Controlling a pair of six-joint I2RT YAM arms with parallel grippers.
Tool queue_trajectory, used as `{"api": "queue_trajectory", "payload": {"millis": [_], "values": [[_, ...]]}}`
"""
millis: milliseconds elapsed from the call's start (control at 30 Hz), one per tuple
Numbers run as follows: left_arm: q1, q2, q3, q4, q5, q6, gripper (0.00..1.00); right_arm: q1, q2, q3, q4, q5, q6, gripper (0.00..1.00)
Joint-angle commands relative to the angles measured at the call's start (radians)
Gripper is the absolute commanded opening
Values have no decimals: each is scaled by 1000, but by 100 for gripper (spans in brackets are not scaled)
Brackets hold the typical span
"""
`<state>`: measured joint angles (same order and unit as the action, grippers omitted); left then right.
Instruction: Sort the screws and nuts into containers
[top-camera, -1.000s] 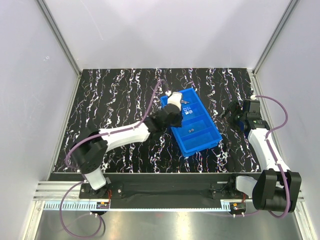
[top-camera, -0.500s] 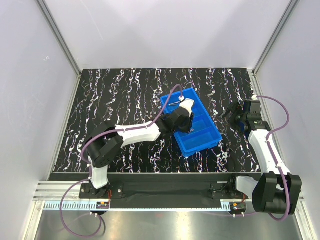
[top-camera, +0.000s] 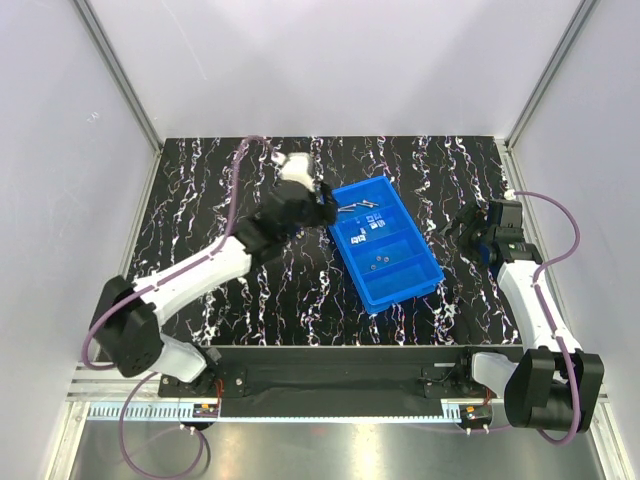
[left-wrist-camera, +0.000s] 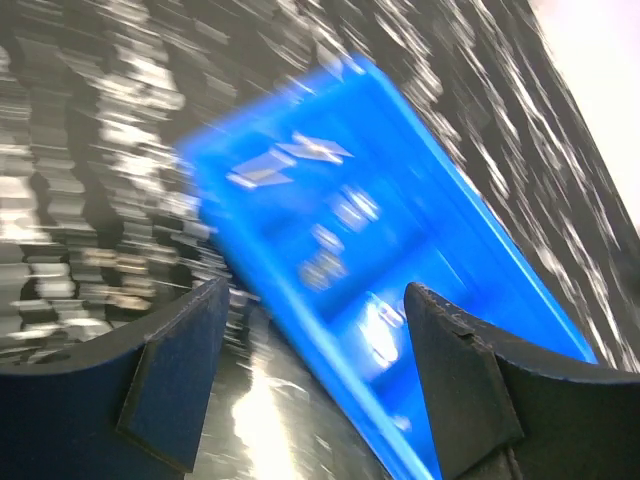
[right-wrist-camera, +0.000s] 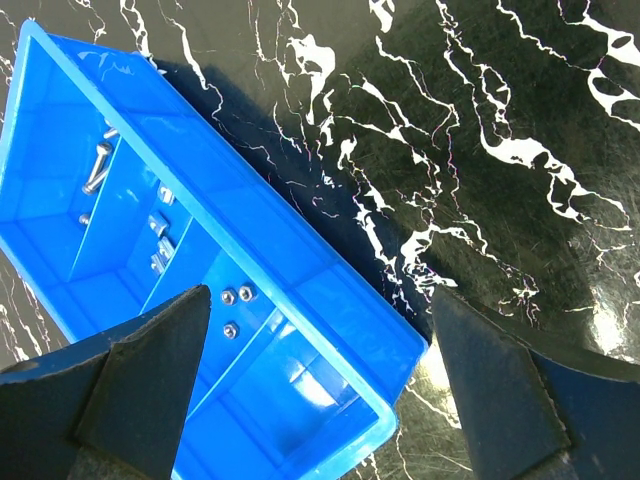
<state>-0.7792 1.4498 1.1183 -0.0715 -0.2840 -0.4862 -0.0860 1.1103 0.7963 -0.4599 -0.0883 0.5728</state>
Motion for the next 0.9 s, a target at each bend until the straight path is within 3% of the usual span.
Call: {"api": "queue_trajectory", "payload": {"millis": [0, 133, 467, 867], "values": [[76, 21, -63, -17, -41, -12, 76, 3, -6, -14, 40, -7, -8, 100], [98, 151, -14, -83, -21, 0, 73, 3, 17, -5, 38, -16, -5, 100], [95, 356, -8, 24, 57, -5, 68, 3, 9, 12, 15, 15, -16, 100], [46, 497, 106, 9, -37, -9, 69, 3, 14, 14, 9, 19, -21, 100]]}}
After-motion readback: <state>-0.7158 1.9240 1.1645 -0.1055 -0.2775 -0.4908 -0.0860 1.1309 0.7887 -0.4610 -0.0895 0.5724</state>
